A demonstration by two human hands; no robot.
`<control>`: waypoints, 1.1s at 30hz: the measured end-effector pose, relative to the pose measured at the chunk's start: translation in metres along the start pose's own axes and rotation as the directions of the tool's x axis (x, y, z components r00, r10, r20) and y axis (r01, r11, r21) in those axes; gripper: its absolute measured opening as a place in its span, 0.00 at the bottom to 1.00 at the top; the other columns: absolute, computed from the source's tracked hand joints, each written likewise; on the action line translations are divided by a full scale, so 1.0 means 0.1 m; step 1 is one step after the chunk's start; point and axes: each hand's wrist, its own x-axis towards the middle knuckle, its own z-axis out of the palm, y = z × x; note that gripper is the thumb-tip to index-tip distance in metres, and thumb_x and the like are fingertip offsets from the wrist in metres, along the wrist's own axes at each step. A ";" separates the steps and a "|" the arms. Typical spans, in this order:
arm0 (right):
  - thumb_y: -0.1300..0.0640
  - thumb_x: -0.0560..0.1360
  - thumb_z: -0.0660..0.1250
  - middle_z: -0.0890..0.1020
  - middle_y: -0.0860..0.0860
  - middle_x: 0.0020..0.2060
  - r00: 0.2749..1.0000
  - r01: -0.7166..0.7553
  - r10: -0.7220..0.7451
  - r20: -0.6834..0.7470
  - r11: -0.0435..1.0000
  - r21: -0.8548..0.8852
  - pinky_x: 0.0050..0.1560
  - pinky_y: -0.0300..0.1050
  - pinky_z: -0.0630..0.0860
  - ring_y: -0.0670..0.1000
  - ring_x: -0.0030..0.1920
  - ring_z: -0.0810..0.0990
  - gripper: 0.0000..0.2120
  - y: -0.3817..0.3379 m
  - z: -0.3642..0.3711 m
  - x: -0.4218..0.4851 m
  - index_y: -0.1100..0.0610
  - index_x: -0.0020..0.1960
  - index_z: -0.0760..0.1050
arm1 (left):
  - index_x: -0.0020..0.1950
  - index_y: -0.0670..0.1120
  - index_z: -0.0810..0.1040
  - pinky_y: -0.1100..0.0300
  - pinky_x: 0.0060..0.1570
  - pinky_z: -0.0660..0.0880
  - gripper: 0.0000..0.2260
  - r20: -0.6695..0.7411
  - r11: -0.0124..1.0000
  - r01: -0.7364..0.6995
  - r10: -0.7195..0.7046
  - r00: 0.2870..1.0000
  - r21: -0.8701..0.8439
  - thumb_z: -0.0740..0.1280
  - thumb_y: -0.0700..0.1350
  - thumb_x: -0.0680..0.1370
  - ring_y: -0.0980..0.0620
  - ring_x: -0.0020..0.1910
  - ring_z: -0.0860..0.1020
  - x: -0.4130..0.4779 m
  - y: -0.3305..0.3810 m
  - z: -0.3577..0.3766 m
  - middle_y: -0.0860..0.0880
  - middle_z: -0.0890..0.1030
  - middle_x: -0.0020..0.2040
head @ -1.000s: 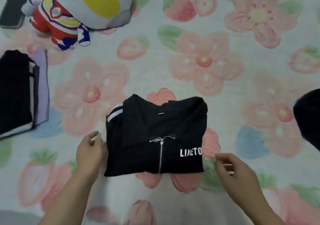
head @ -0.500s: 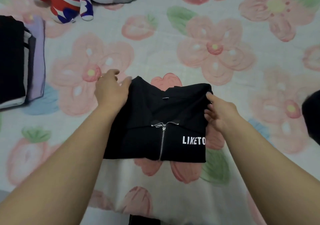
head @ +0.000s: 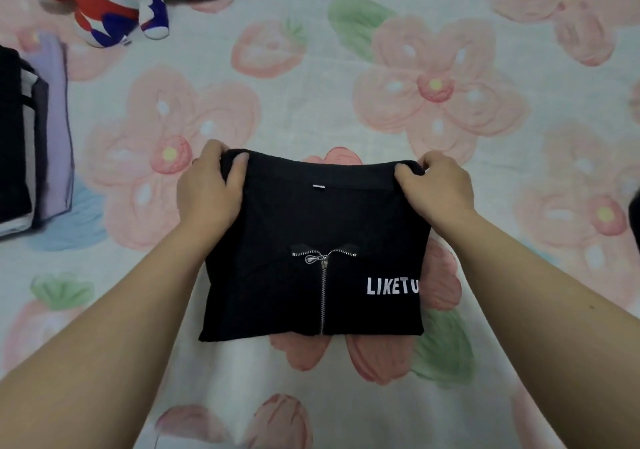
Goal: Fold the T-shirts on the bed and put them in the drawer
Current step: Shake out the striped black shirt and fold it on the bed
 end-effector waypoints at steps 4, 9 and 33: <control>0.41 0.75 0.58 0.74 0.52 0.39 0.997 -0.034 0.031 -0.076 0.999 -0.033 0.39 0.45 0.63 0.55 0.41 0.72 0.19 0.03 0.13 0.08 0.57 0.45 0.67 | 0.53 0.44 0.71 0.49 0.52 0.68 0.12 0.026 0.998 0.042 -0.041 0.999 -0.055 0.61 0.52 0.78 0.42 0.46 0.75 0.07 0.04 0.21 0.50 0.75 0.42; 0.39 0.77 0.50 0.73 0.45 0.33 0.988 -0.001 0.027 -0.154 0.985 0.171 0.41 0.44 0.61 0.48 0.35 0.70 0.21 0.16 0.18 0.06 0.54 0.39 0.68 | 0.51 0.46 0.71 0.52 0.49 0.67 0.16 0.029 0.994 0.106 -0.106 0.994 -0.010 0.55 0.57 0.79 0.40 0.44 0.75 0.09 0.05 0.30 0.47 0.76 0.40; 0.43 0.73 0.65 0.75 0.45 0.38 0.970 -0.223 0.243 0.006 0.883 0.413 0.40 0.41 0.69 0.43 0.39 0.75 0.18 0.51 0.17 -0.60 0.53 0.55 0.67 | 0.52 0.46 0.68 0.62 0.40 0.62 0.11 -0.065 0.850 0.503 -0.517 0.854 -0.157 0.65 0.51 0.76 0.47 0.41 0.72 -0.77 -0.25 -0.12 0.57 0.70 0.35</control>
